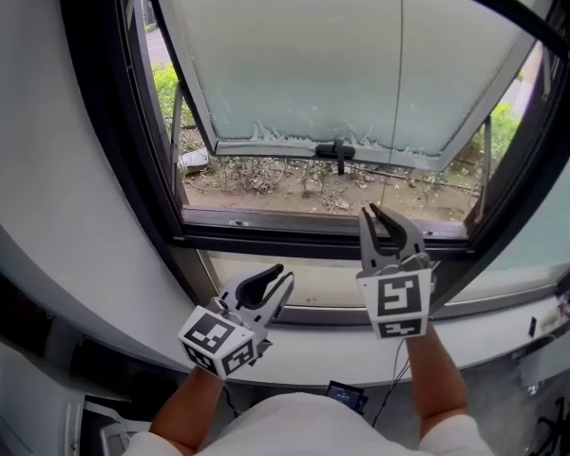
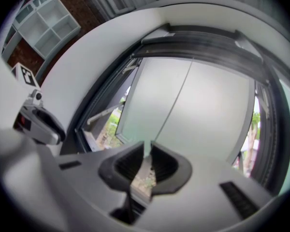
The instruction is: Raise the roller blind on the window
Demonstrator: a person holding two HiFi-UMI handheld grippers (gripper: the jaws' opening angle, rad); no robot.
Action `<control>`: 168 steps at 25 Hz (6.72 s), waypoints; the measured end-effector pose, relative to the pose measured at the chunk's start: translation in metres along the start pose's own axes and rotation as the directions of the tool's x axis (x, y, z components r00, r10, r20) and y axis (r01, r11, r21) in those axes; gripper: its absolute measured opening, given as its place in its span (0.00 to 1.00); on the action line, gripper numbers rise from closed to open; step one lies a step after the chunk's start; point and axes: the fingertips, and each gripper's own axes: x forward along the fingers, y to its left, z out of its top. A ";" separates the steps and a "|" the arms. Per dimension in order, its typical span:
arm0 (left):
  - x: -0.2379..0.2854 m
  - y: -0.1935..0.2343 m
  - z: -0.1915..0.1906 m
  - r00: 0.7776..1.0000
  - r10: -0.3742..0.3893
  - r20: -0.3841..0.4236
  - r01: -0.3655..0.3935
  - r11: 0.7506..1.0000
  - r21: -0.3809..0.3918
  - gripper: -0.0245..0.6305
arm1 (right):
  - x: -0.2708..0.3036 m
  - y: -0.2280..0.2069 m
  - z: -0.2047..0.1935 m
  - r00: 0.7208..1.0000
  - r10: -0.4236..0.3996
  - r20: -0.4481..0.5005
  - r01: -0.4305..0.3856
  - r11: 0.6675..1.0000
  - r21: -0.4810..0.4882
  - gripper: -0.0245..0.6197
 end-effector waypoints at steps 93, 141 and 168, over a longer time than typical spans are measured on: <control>-0.010 -0.010 -0.005 1.000 -0.010 -0.020 0.009 0.999 -0.034 0.18 | -0.010 -0.083 0.146 0.957 -0.139 0.255 0.159 0.985 -0.060 0.12; -0.016 -0.016 -0.006 1.000 -0.024 -0.016 0.024 0.999 -0.034 0.18 | -0.004 -0.100 0.141 0.972 -0.163 0.169 0.175 0.983 -0.058 0.23; -0.023 -0.045 0.036 0.996 -0.002 0.093 0.007 0.999 -0.052 0.17 | -0.114 -0.140 0.095 0.938 -0.227 0.260 0.196 0.970 0.142 0.13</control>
